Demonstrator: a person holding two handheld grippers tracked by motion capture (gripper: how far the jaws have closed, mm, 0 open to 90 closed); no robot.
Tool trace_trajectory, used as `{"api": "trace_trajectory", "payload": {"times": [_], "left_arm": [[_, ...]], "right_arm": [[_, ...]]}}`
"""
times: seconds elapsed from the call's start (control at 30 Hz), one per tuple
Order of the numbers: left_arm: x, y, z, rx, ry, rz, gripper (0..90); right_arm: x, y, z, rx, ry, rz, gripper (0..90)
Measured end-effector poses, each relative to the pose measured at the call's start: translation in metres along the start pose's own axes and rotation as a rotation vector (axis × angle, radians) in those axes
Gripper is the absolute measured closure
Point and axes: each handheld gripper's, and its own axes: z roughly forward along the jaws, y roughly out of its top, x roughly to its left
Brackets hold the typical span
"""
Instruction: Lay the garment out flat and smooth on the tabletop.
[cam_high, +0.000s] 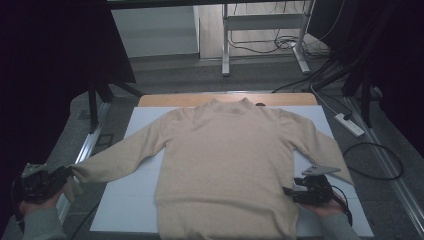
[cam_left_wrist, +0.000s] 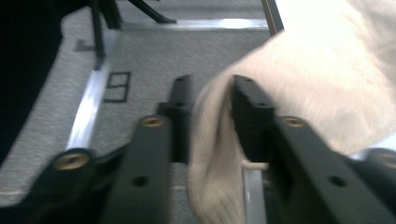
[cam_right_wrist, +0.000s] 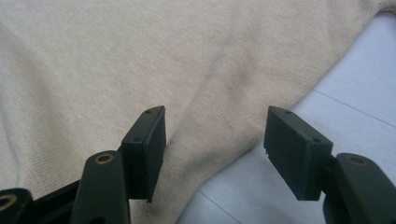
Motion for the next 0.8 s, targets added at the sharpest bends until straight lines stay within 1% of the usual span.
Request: {"api": "trace_trajectory", "payload": {"times": [0.07, 0.1, 0.13, 0.17, 0.23, 0.3, 0.37, 0.43, 0.47, 0.57, 0.7, 0.8], "left_arm": [[-0.010, 0.005, -0.003, -0.012, -0.054, 0.029, 43.2], [-0.014, 0.006, -0.003, -0.015, -0.078, 0.045, 39.8], [-0.023, 0.009, -0.003, -0.017, -0.112, 0.069, 36.9], [-0.028, 0.011, -0.002, -0.017, -0.131, 0.085, 34.2], [-0.043, 0.016, 0.000, -0.017, -0.186, 0.124, 32.0], [-0.059, 0.021, 0.001, -0.026, -0.260, 0.155, 30.6], [-0.075, 0.026, 0.002, -0.027, -0.322, 0.189, 29.5], [-0.086, 0.029, 0.003, -0.026, -0.361, 0.207, 29.2], [-0.092, 0.030, 0.004, -0.025, -0.375, 0.222, 28.7], [-0.108, 0.031, 0.009, -0.007, -0.429, 0.249, 28.7], [-0.125, 0.030, 0.016, 0.017, -0.467, 0.275, 28.7], [-0.137, 0.030, 0.018, 0.031, -0.478, 0.299, 28.7]], "right_arm": [[0.000, 0.000, 0.000, 0.000, 0.000, 0.000, 38.7], [0.000, 0.000, 0.000, 0.000, 0.001, 0.000, 38.7], [0.000, 0.000, 0.000, 0.001, 0.001, -0.001, 38.7], [0.000, 0.000, 0.000, 0.001, 0.002, -0.002, 38.6], [0.000, 0.000, 0.000, 0.000, 0.003, -0.003, 38.6], [0.000, 0.000, 0.000, -0.001, 0.003, -0.003, 38.6], [0.000, 0.000, 0.000, -0.001, 0.002, -0.002, 38.6], [0.000, 0.000, 0.000, -0.003, 0.003, -0.002, 38.6], [0.000, 0.000, 0.000, -0.003, 0.003, -0.001, 38.6], [0.000, 0.000, 0.000, -0.004, 0.005, -0.001, 38.5], [0.000, 0.000, 0.000, -0.004, 0.005, -0.002, 38.5], [0.000, 0.000, -0.001, -0.008, 0.007, -0.002, 38.5]]}}
